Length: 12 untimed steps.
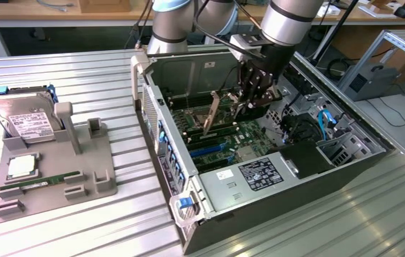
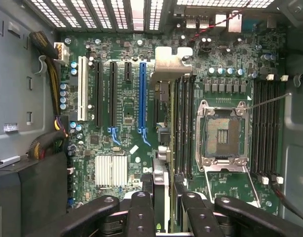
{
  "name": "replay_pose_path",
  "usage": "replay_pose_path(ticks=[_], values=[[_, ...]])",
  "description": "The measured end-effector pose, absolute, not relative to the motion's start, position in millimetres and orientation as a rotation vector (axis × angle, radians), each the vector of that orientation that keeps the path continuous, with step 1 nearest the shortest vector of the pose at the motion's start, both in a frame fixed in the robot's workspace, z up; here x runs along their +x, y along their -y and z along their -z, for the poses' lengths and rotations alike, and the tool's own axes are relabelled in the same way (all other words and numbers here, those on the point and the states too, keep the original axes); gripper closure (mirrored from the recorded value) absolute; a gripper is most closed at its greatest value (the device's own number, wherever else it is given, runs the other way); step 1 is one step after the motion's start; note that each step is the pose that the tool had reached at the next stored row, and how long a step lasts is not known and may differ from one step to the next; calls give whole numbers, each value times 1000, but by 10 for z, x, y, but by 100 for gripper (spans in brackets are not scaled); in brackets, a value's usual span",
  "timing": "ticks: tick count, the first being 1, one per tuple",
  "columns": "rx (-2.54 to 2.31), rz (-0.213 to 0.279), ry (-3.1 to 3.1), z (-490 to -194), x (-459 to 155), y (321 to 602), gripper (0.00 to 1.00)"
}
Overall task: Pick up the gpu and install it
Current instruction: 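Insert the gpu into the slot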
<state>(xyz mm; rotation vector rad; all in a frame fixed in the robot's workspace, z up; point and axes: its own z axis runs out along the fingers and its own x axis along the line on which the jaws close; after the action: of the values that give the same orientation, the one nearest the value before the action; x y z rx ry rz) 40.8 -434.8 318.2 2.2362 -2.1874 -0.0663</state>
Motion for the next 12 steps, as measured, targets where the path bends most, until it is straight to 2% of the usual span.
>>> replay_pose_path(ticks=[12], values=[[2236,66,2187,-3124,311,4512,73]])
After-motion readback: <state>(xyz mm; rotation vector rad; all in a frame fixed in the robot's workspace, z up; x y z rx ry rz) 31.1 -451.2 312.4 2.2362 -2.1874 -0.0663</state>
